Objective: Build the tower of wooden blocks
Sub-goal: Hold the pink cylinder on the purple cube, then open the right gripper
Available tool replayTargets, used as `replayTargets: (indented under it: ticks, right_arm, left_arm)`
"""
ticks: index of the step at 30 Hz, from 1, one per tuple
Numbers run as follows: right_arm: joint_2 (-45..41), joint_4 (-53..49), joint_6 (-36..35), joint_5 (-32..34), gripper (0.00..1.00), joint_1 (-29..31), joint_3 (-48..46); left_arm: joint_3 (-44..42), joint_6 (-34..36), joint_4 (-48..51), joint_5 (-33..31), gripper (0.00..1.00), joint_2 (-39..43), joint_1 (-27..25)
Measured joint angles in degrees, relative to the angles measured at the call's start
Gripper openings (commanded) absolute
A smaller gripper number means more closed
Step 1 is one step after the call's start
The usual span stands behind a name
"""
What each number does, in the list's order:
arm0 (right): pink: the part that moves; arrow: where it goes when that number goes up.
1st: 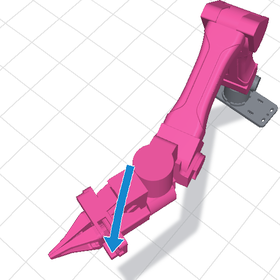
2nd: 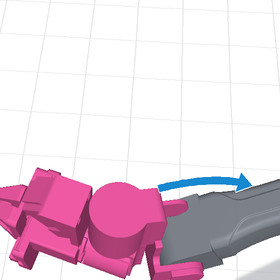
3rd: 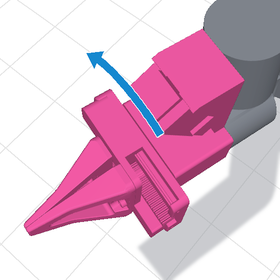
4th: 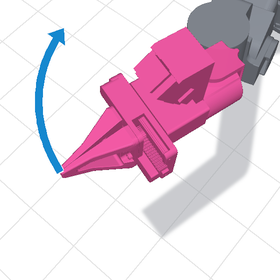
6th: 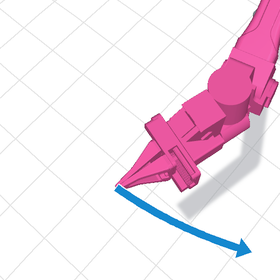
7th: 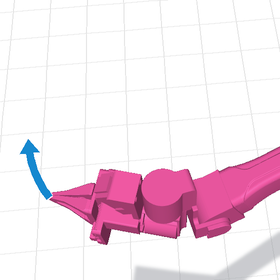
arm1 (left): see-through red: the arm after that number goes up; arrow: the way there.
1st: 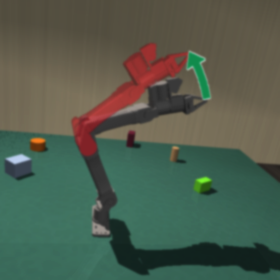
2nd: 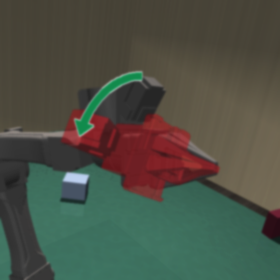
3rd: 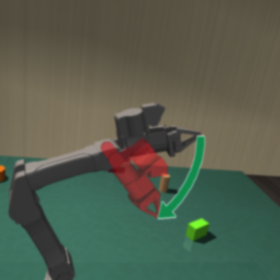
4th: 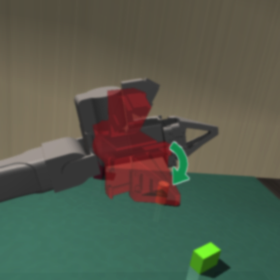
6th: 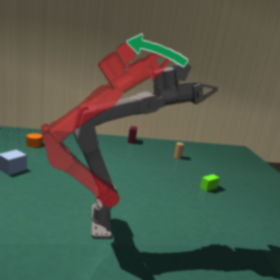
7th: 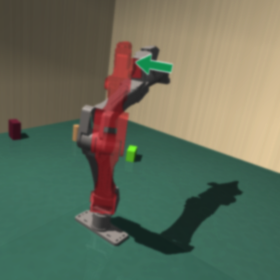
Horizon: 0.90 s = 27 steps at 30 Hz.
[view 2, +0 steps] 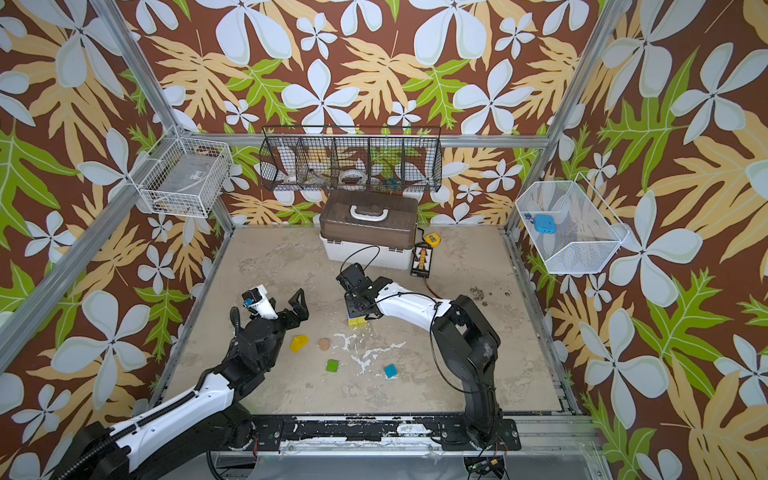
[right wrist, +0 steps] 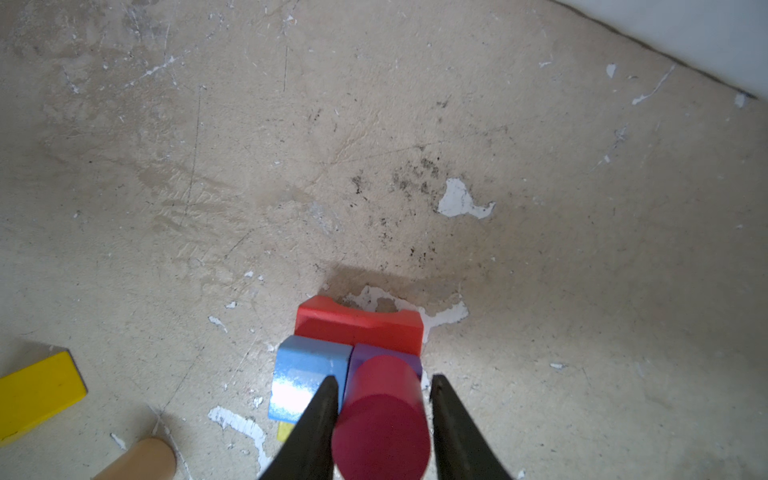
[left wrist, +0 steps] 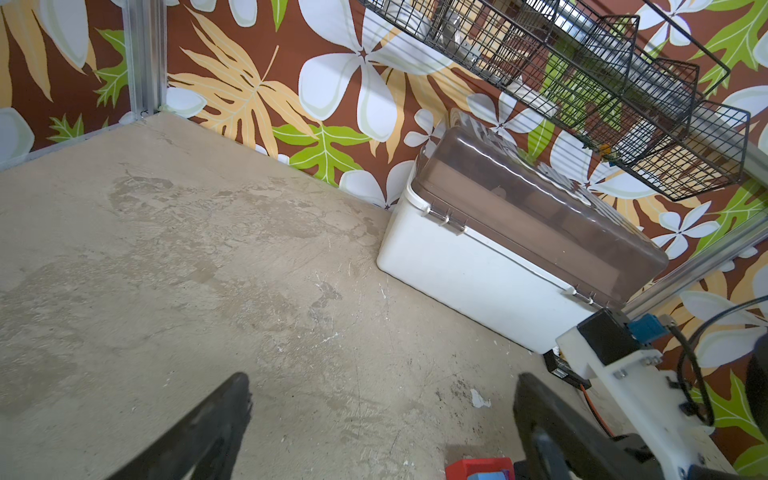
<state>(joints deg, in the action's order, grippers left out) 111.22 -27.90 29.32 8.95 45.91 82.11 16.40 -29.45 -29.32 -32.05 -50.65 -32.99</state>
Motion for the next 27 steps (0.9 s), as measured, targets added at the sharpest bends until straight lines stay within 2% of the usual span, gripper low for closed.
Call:
replayTargets:
  ticks: [23, 27]
  right_arm:
    - [0.00, 0.04, 0.00, -1.18, 0.39, 0.00, -0.13]
    - [-0.11, 0.02, 0.00, -1.18, 0.45, 0.00, -0.13]
  left_arm:
    - [0.00, -0.02, -0.02, 0.00, 1.00, -0.02, 0.00]
    - [0.00, -0.02, -0.02, 0.00, 1.00, -0.04, 0.00]
